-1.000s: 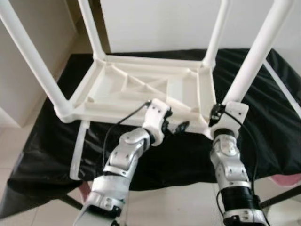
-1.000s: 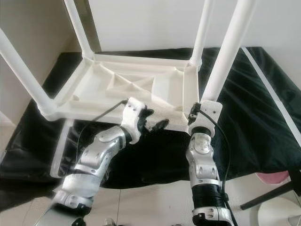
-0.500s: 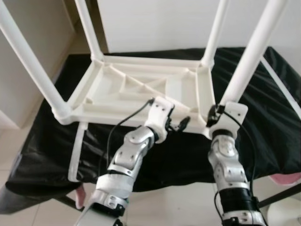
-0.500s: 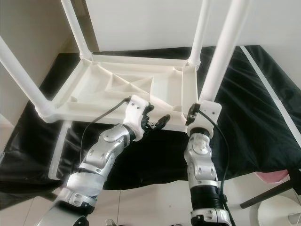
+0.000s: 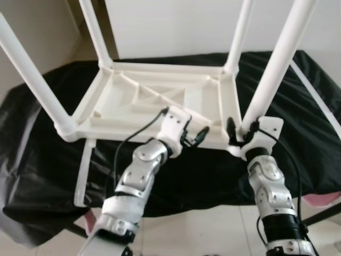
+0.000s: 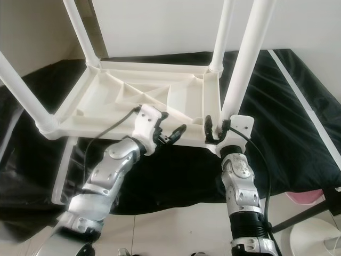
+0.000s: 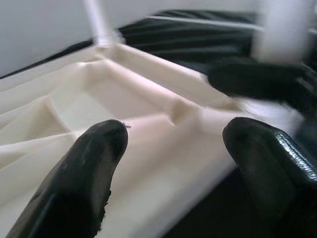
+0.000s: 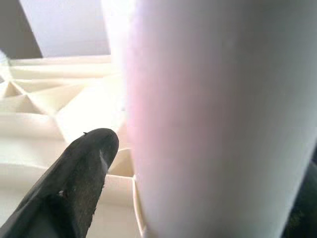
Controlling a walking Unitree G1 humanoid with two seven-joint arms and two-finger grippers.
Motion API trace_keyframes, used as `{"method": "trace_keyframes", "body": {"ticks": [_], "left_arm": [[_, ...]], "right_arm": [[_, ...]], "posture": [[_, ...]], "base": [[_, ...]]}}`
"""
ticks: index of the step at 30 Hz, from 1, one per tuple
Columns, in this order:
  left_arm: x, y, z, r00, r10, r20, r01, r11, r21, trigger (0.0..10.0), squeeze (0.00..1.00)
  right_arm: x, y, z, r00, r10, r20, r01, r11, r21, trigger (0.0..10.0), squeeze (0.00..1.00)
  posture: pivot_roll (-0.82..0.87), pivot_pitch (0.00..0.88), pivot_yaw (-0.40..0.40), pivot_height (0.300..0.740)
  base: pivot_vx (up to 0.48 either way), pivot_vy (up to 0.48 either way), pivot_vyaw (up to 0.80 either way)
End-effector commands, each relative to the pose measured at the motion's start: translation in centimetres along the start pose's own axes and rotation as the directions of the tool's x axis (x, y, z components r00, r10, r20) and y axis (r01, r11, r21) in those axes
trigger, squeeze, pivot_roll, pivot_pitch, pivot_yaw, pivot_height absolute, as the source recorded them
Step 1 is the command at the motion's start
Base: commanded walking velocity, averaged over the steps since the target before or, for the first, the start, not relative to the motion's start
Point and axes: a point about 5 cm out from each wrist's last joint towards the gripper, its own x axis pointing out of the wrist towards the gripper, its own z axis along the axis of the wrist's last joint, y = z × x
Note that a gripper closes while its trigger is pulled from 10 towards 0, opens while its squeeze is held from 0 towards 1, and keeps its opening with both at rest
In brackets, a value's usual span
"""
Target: Building children table
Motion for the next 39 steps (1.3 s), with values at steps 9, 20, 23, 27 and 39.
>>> {"method": "trace_keyframes", "body": {"ticks": [9, 20, 23, 27, 39], "left_arm": [[-0.5, -1.8, 1.0, 0.996, -0.069, 0.051, 0.072, 0.996, -0.057, 10.0, 0.0], [-1.1, -3.3, 0.7, 0.998, -0.052, 0.044, 0.055, 0.996, -0.077, 10.0, 0.0], [-0.9, -2.8, -0.3, 1.0, 0.017, -0.012, -0.017, 0.999, -0.035, 10.0, 0.0], [-0.9, -2.1, -0.6, 0.996, 0.085, -0.027, -0.087, 0.993, -0.076, 10.0, 0.0], [-1.0, -1.1, -1.0, 0.994, 0.104, -0.032, -0.107, 0.989, -0.1, 10.0, 0.0]], "right_arm": [[0.5, -0.1, 0.1, 0.965, 0.262, -0.026, -0.263, 0.963, -0.065, 10.0, 0.0], [0.4, -1.9, -1.4, 0.966, 0.225, -0.125, -0.242, 0.958, -0.151, 0.0, 0.0], [0.1, -2.1, -1.8, 0.973, 0.189, -0.136, -0.208, 0.967, -0.144, 0.0, 0.0], [0.0, -2.0, -2.0, 0.978, 0.159, -0.135, -0.171, 0.982, -0.085, 10.0, 0.0], [-0.5, -1.1, -3.0, 0.985, -0.063, -0.159, 0.057, 0.997, -0.043, 10.0, 0.0]], "posture": [[-0.03, 0.049, -0.021, 0.74], [-0.01, 0.045, -0.021, 0.74], [-0.02, 0.045, -0.012, 0.74], [-0.03, 0.042, -0.005, 0.74], [-0.04, 0.032, 0.012, 0.74]], "base": [[0.0, 0.0, 0.0], [0.0, 0.0, 0.0], [0.0, 0.0, 0.0], [0.0, 0.0, 0.0], [0.0, 0.0, 0.0]]}}
